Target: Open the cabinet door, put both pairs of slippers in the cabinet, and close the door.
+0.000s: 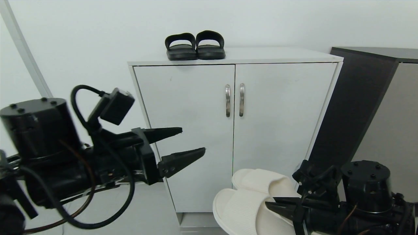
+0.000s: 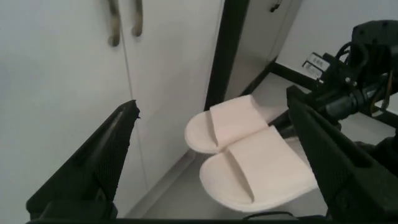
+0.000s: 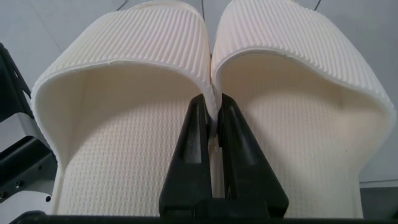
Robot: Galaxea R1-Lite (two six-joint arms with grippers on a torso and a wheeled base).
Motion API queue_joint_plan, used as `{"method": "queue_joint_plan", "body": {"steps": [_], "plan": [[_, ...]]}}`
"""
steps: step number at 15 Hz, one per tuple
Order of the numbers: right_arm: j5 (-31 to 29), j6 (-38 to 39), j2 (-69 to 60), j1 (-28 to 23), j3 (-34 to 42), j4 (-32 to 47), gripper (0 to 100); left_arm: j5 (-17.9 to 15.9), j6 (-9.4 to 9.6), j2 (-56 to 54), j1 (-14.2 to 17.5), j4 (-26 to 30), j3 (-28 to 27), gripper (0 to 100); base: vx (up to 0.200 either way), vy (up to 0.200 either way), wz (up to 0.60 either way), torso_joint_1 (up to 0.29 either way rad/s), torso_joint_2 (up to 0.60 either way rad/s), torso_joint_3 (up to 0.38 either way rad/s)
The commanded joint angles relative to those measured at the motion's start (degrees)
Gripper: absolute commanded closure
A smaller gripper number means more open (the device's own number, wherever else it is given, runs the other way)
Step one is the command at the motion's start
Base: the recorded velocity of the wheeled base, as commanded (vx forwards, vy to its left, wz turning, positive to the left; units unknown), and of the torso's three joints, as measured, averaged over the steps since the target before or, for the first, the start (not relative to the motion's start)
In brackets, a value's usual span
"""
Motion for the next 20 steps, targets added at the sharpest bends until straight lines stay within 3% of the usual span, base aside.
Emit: {"method": "queue_joint_plan", "body": {"steps": [1,4,7,9,10,11,12,13,17,20], "plan": [[0.1,0.0,0.2,0.2,0.1,0.0,100,0.1,-0.19,9.4,-3.4,-0.6,-6.9,0,0.000,0.000,0.00,0.000,0.00,0.000],[0.1,-0.1,1.2,0.2,0.2,-0.1,100,0.1,-0.54,16.2,-4.6,0.1,-15.8,0,0.000,0.000,0.00,0.000,0.00,0.000],[0.0,0.0,2.3,0.2,0.4,-1.6,100,-0.9,-5.38,21.9,-6.3,1.7,-26.1,0,0.000,0.000,0.00,0.000,0.00,0.000],[0.0,0.1,2.5,0.2,0.7,-2.0,100,-3.5,-5.73,25.0,-6.5,7.1,-33.4,0,0.000,0.000,0.00,0.000,0.00,0.000],[0.0,0.1,2.5,0.2,0.8,-2.1,100,-5.0,-6.78,26.3,-6.4,9.2,-36.6,0,0.000,0.000,0.00,0.000,0.00,0.000],[0.0,0.1,2.5,0.2,0.8,-2.3,100,-6.1,-7.92,26.9,-6.4,10.0,-38.3,0,0.000,0.000,0.00,0.000,0.00,0.000],[0.0,0.1,2.5,0.2,0.8,-2.4,100,-9.0,-11.44,28.1,-6.2,10.4,-40.8,0,0.000,0.000,0.00,0.000,0.00,0.000],[0.0,0.1,2.5,0.2,0.7,-2.4,100,-10.7,-13.55,28.4,-6.0,10.5,-41.9,0,0.000,0.000,0.00,0.000,0.00,0.000],[-0.1,0.0,2.5,0.2,0.8,-2.5,100,-10.7,-14.69,32.3,-4.4,10.9,-46.4,0,0.000,0.000,0.00,0.000,0.00,0.000],[-0.1,-0.2,2.5,0.2,0.9,-2.6,100,-7.0,-14.69,33.7,-4.3,10.8,-47.8,0,0.000,0.000,0.00,0.000,0.00,0.000]]}}
